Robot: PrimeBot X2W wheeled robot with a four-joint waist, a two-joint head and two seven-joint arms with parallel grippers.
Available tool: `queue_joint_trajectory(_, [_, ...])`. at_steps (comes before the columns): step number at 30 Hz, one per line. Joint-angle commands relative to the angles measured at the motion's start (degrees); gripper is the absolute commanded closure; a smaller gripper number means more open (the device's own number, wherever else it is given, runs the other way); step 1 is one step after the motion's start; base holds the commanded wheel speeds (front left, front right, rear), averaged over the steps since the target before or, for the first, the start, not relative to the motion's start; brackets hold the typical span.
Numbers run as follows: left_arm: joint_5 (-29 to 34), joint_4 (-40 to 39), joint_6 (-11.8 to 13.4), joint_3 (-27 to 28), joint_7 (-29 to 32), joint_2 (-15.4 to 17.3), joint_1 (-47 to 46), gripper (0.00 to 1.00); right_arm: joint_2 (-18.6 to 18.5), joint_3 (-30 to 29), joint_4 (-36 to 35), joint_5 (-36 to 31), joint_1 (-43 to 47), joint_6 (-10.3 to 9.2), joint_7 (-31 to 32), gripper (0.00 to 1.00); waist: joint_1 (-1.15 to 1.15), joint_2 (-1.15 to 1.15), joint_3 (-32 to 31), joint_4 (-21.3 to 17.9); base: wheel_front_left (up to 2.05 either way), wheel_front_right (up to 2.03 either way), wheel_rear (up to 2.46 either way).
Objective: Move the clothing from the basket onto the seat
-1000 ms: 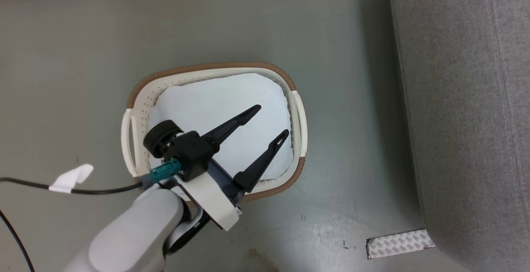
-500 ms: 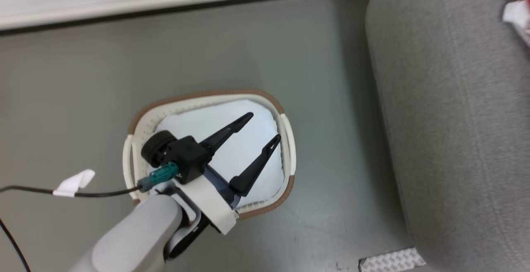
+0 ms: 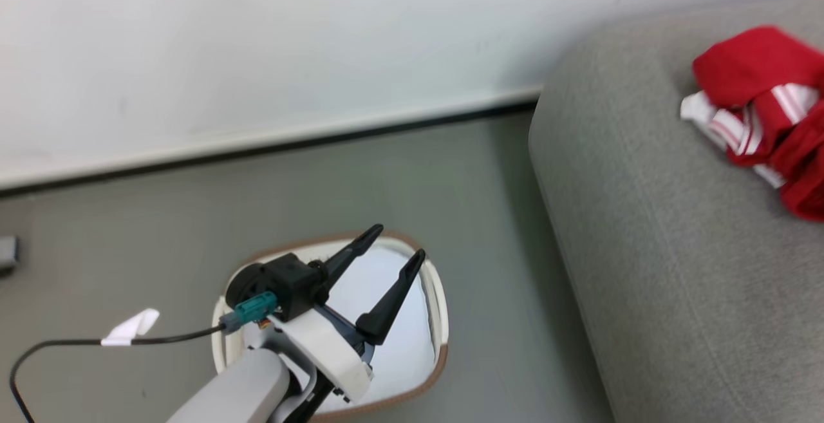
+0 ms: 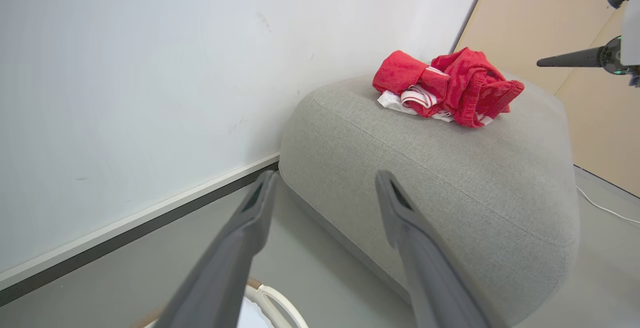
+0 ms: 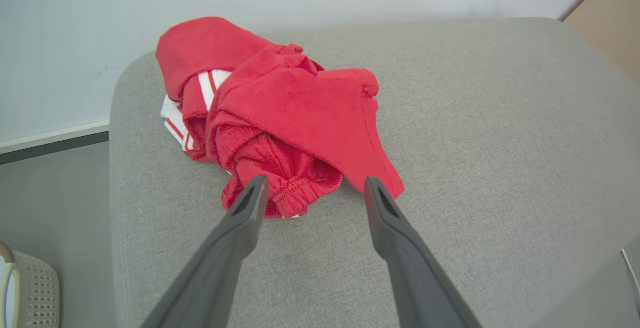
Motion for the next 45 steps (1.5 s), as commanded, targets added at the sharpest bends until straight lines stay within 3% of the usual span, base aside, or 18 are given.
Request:
queue_joint_trajectory(1, [-0.5,0.2,0.3,0.6,0.0,-0.2,1.3,0.00,-0.1,0.0,-1.5,0.7,1.7,-0.13,0.4,0.00,0.01,0.00,-4.8,0.1,0.00,0.00,0.00])
queue_joint_trajectory(9, [-0.6,0.1,2.0,6.4,0.0,-1.5,5.7,0.00,2.0,1.0,-15.6,3.7,7.8,-0.13,-0.3,0.00,0.01,0.00,-12.5,2.1,0.00,0.00,0.00])
queue_joint_trajectory(17, [-1.2,0.2,4.1,13.7,0.0,-1.0,10.2,0.00,6.9,3.8,-23.4,5.5,11.2,-0.13,-10.8,0.00,0.01,0.00,-15.2,4.7,0.00,0.00,0.00])
queue_joint_trajectory(26, [-0.6,-0.9,7.2,24.9,0.0,-1.2,17.1,0.00,13.8,7.1,-21.8,2.3,14.1,-0.13,-26.2,0.00,0.01,0.00,-16.4,7.6,0.00,0.00,0.00])
queue_joint_trajectory(34, [2.8,-1.1,7.3,32.5,0.0,-3.6,22.9,0.00,19.3,9.2,-16.7,0.3,18.4,-0.13,-37.5,0.00,0.01,0.00,-17.4,10.4,0.00,0.00,0.00])
queue_joint_trajectory(39, [6.2,-0.8,5.2,36.2,0.0,-5.8,25.5,0.00,21.5,12.6,-12.1,-2.1,21.5,-0.13,-42.2,0.00,0.01,0.00,-17.9,11.7,0.00,0.00,0.00])
queue_joint_trajectory(45, [10.6,-0.6,1.9,40.5,0.0,-9.7,27.3,0.00,25.3,14.5,-9.5,-4.4,23.8,-0.13,-43.7,0.00,0.01,0.00,-17.8,12.4,0.00,0.00,0.00])
